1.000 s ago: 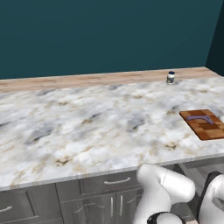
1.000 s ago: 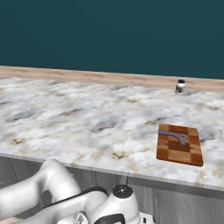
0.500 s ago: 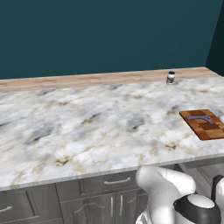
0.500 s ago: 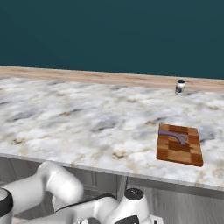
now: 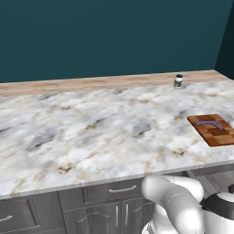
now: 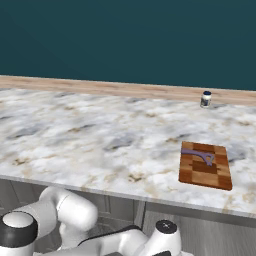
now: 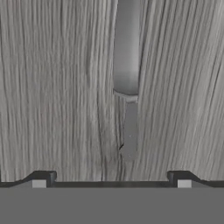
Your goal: Open the drawer on the right and place the cutting tools on the cutting board.
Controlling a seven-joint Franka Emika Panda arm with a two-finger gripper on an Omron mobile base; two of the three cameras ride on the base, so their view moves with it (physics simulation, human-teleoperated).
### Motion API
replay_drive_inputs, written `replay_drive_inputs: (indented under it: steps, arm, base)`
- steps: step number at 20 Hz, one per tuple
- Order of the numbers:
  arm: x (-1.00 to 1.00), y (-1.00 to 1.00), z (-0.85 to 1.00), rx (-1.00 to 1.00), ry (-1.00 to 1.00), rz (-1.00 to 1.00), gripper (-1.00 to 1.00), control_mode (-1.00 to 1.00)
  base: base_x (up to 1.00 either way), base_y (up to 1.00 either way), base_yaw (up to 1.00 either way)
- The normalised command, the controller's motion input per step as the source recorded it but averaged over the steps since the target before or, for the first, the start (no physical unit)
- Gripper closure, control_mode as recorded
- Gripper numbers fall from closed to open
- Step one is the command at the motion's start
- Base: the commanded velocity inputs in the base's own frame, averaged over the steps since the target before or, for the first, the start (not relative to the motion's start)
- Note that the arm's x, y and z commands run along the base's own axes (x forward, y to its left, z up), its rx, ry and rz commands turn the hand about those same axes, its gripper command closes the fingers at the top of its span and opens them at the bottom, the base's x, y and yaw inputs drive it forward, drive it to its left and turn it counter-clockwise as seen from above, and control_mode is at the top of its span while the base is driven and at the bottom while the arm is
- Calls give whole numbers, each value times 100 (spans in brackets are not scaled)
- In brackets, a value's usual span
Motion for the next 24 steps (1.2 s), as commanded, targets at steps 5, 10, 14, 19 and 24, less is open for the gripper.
replay_drive_inputs:
  steps: [5,10,14,19,24]
  arm:
    - [0,-4,-18,3,0,0,-100,-100]
    - [0,-1,-19,1,0,0,-100,-100]
    - [0,-1,-23,0,0,0,-100,-100]
    - [4,-5,-25,0,0,0,-100,-100]
    - [9,-13,-21,1,0,0,-100,-100]
  base:
    - [0,0,0]
    - [0,0,0]
    - [0,0,0]
    - [0,0,0]
    - [0,0,0]
